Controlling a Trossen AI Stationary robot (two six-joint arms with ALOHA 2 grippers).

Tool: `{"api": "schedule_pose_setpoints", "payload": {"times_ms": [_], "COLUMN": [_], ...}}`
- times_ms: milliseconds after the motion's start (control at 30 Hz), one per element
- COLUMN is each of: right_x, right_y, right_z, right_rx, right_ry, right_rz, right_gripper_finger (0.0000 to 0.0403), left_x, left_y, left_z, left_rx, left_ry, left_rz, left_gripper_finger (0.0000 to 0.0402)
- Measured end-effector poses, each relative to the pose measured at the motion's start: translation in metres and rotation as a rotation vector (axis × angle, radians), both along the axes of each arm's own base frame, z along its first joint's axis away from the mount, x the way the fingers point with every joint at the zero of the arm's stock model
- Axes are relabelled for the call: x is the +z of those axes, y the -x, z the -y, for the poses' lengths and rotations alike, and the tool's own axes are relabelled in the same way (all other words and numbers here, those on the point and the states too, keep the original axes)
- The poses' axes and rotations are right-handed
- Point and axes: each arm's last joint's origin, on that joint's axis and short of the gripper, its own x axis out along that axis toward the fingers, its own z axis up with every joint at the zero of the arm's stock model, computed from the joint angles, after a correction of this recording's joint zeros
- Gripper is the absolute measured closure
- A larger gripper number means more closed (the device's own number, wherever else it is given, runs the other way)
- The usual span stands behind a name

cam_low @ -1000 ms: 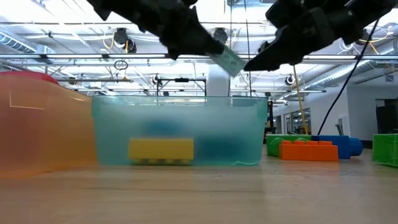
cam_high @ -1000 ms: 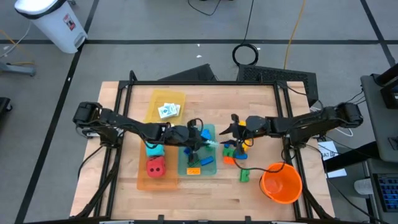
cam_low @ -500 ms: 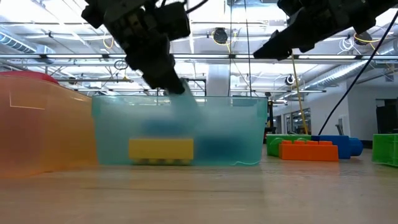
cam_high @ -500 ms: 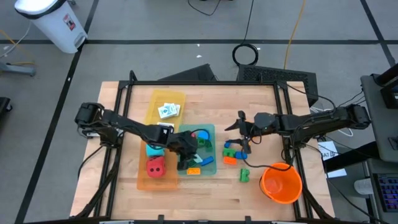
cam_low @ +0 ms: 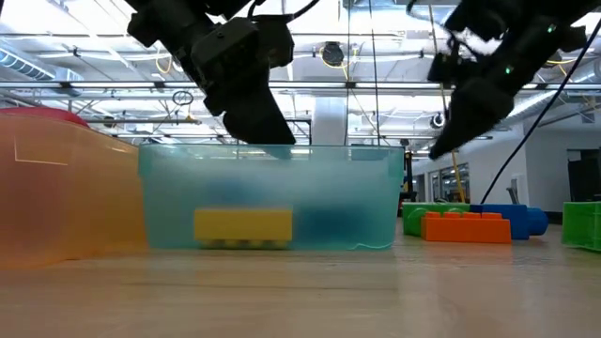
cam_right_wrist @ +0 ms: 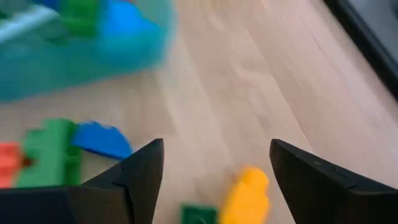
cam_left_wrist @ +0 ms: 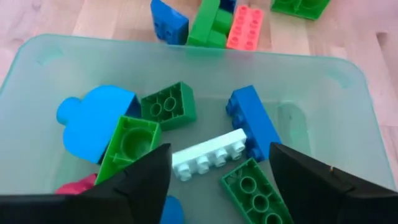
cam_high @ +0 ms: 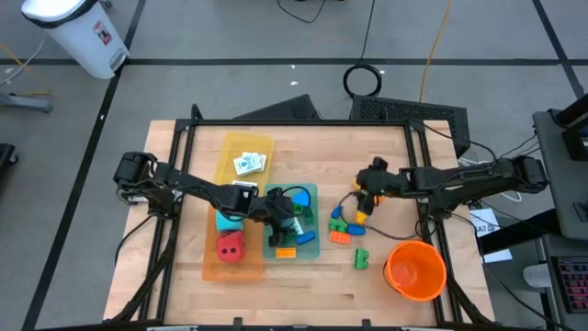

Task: Pick & Place Toys
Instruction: Put the yellow game piece into the green bin

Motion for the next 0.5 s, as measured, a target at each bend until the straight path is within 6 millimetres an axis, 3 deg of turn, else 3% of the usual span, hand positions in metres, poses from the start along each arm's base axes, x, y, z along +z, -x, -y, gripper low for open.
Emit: {"api": "schedule_pose_setpoints", "payload": {"times_ms": [200, 500], "right_x": [-0.013, -0.049], "right_y": [0.008, 0.015], "right_z": [0.026, 0.054], "right_rx": [-0.21, -0.248], "right_ry": [-0.082, -0.23], "right_rz": [-0.106, -0.192], "right_gripper_finger": [0.0145, 0.0161], "left_x": [0.002, 0.004], "left_y": [-0.002, -0.004], "left_z": [0.0, 0.0], "left_rx": [0.0, -0.016], "left_ry": [0.005, -0.012], "left_rz": [0.034, 0.058], "left_gripper_finger": [0.0094, 0.0092]}}
